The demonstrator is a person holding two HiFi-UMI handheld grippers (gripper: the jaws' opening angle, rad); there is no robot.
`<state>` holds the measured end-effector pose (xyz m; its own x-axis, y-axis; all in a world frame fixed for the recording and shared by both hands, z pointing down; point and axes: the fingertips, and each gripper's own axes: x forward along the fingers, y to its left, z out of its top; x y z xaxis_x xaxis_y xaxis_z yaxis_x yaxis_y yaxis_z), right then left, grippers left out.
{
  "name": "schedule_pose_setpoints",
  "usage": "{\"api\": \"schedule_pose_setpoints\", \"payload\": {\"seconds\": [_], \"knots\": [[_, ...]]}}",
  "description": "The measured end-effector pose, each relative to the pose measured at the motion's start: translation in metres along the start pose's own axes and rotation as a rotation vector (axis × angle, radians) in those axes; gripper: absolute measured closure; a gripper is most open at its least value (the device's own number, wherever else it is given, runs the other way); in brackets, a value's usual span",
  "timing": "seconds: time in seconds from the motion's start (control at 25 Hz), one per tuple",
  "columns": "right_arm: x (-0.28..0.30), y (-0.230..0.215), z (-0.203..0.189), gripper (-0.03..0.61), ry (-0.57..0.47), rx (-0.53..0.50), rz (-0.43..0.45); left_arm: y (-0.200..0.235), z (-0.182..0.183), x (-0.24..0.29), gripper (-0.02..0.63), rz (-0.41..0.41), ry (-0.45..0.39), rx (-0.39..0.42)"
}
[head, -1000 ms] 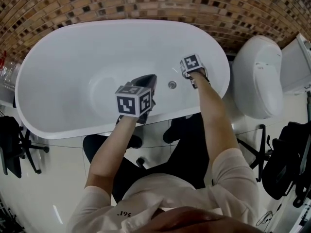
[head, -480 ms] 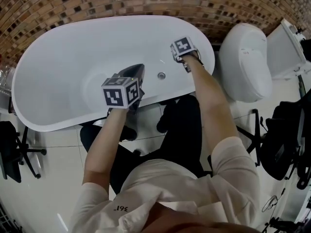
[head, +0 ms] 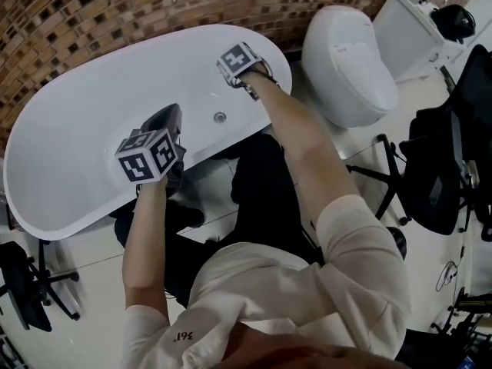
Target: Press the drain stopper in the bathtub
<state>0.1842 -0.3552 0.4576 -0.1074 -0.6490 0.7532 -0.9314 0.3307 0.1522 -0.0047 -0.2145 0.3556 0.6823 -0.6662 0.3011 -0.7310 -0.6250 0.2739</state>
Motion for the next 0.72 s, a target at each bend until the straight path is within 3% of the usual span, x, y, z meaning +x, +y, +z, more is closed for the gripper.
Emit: {"api": "schedule_pose_setpoints", "payload": {"seconds": [0.72], "knots": [[-0.068, -0.006, 0.015, 0.566, -0.121, -0.015, -0.026, -0.029, 0.019, -0.015, 0.606, -0.016, -0.044, 0.034]]}}
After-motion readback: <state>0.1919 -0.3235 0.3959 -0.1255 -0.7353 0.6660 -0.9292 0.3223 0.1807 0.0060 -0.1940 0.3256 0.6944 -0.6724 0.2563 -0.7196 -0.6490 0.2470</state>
